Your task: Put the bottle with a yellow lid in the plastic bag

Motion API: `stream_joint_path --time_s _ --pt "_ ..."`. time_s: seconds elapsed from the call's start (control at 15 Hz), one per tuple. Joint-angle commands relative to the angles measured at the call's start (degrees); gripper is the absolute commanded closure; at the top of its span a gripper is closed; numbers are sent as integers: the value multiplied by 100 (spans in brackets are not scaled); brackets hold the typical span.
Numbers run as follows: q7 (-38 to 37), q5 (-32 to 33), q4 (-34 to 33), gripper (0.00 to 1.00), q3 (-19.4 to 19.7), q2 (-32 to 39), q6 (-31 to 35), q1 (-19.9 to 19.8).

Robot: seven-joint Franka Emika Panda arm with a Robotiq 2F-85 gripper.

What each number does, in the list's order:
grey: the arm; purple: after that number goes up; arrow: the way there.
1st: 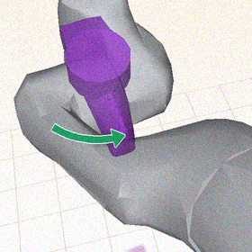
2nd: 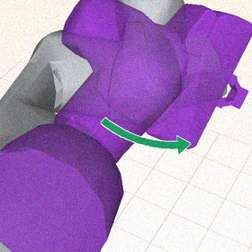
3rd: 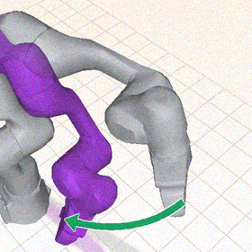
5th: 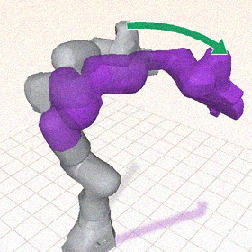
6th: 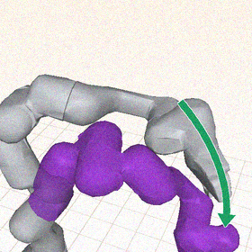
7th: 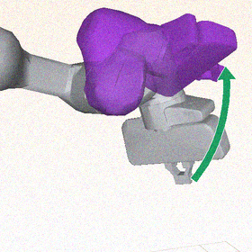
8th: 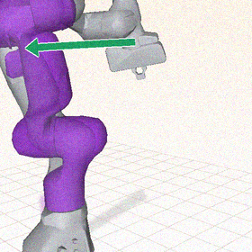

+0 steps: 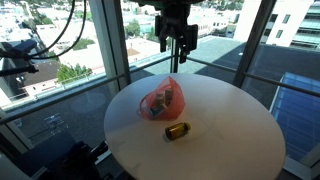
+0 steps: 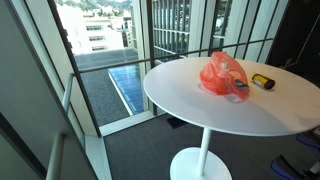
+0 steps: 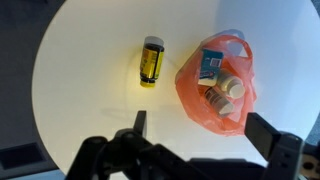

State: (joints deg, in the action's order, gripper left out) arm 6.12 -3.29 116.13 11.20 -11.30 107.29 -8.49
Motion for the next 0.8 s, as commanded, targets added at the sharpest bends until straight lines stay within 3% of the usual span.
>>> stream_joint_path --time_s 0.0,0.33,0.47,0.73 --pt "9 86 -252 0 103 531 234 -143" --pt "-18 -44 -466 0 187 1054 132 -271" --pt "4 12 -217 0 155 922 297 -264" --pt "4 13 -321 0 159 1019 275 -273"
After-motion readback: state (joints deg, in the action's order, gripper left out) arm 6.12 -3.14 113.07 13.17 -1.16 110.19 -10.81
